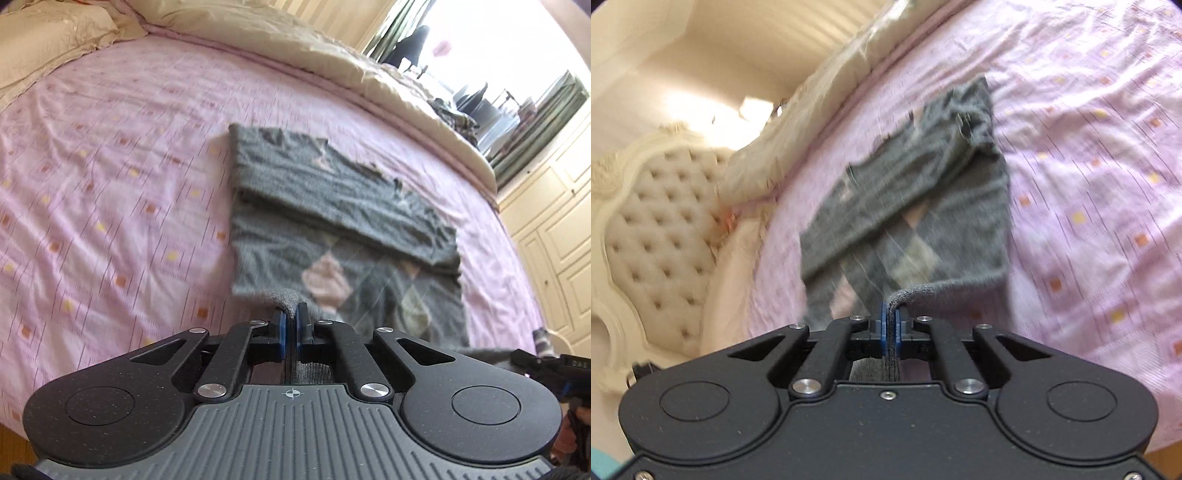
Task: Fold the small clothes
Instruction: 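Close both grippers on the hem and lift it toward the collar, then lay the hem over the collar and open both grippers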
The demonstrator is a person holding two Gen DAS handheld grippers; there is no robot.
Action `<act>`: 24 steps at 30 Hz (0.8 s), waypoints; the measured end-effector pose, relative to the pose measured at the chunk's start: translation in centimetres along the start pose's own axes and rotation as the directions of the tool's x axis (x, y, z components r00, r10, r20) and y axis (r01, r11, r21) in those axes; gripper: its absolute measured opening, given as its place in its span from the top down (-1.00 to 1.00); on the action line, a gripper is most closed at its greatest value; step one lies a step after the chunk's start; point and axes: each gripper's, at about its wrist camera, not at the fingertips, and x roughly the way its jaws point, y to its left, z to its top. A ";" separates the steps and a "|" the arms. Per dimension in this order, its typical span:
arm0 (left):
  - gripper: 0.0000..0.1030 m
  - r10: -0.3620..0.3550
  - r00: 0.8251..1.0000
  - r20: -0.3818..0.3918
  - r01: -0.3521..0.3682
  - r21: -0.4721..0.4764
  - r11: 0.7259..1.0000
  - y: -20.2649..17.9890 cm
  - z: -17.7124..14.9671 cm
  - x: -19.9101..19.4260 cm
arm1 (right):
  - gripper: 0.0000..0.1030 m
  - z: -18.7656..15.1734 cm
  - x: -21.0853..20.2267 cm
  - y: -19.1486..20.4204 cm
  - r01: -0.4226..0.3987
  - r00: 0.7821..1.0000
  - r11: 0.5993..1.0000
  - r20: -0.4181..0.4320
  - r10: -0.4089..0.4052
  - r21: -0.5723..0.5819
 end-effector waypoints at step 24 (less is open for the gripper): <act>0.92 -0.061 0.988 0.143 0.060 0.007 0.998 -2.9 17.7 11.6 | 0.79 17.1 12.0 -1.1 0.048 0.971 0.983 0.221 -0.088 0.178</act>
